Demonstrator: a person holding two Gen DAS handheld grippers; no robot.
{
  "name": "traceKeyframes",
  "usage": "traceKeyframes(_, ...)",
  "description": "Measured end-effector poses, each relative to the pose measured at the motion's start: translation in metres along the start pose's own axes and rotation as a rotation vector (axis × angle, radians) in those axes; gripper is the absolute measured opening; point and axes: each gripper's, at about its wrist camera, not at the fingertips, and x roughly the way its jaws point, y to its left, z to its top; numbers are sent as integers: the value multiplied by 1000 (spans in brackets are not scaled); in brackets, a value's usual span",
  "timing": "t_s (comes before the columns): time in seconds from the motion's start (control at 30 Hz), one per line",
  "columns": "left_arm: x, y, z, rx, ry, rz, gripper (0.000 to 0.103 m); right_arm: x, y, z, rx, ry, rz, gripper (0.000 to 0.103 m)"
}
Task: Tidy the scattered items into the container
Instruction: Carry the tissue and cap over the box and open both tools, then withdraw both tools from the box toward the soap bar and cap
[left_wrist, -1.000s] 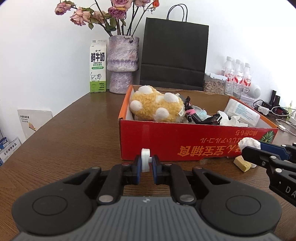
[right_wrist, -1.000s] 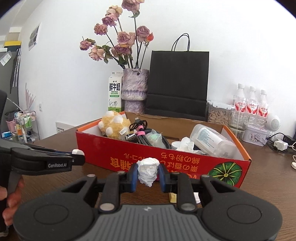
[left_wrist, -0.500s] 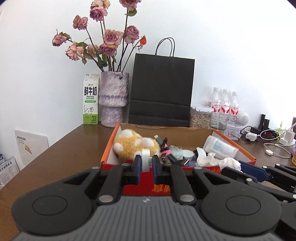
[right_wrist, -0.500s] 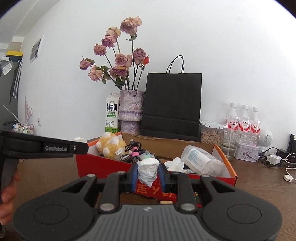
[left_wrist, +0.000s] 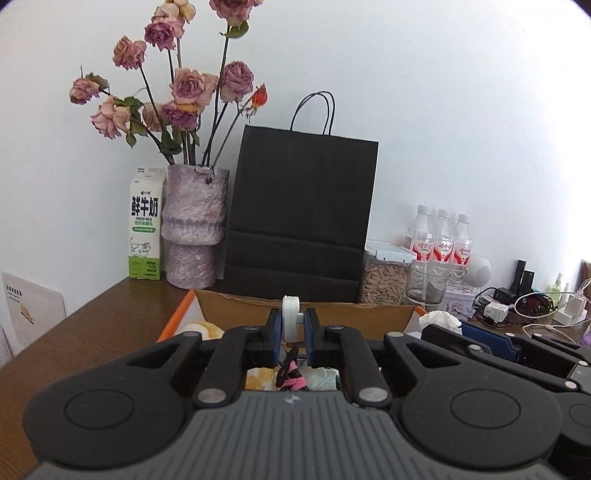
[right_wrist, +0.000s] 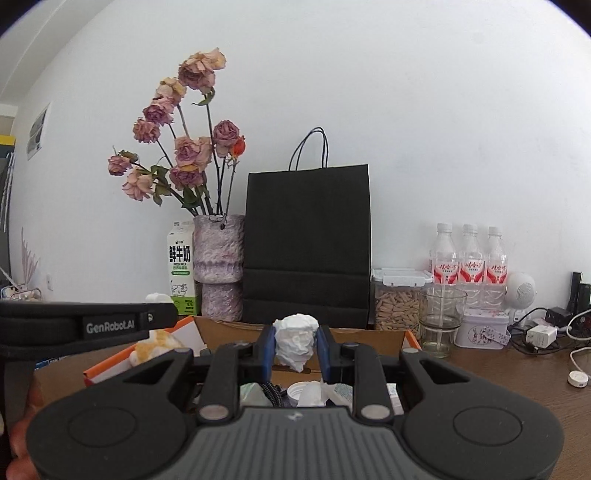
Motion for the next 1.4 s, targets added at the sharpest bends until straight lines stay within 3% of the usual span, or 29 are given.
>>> traceKeyframes(0.13,21,-1,-7,32,41,5,13,19,-8,-4,27,28,-9,23)
traceKeyframes(0.5,34,7,-10,33,39,34,13,28,-5,-11,-15,40,11,23)
traceKeyframes(0.57,31,6,-11,37,26,44,15,26,-3,-11,-24,26,-9,26)
traceKeyframes(0.6,29,5,-11,42,13,56,22,24,-3,-11,-31,19,-22,31)
traceKeyframes(0.63,26,5,-11,46,-4,71,31,22,-2,-11,-35,15,-32,49)
traceKeyframes(0.67,22,5,-11,50,-35,101,60,20,-2,-10,-37,7,-40,76)
traceKeyframes(0.7,17,4,-11,53,-72,136,89,16,-3,-10,-36,-8,-49,90)
traceKeyframes(0.73,12,5,-11,52,-113,184,100,11,-3,-10,-34,-33,-72,100)
traceKeyframes(0.77,7,5,-11,52,-153,211,103,8,-4,-9,-36,-49,-76,103)
traceKeyframes(0.87,-3,8,-7,39,-190,219,103,3,-6,-6,-24,-48,-59,103)
traceKeyframes(1.4,-5,1,-14,69,-158,210,103,-3,-8,-6,-23,-4,-60,103)
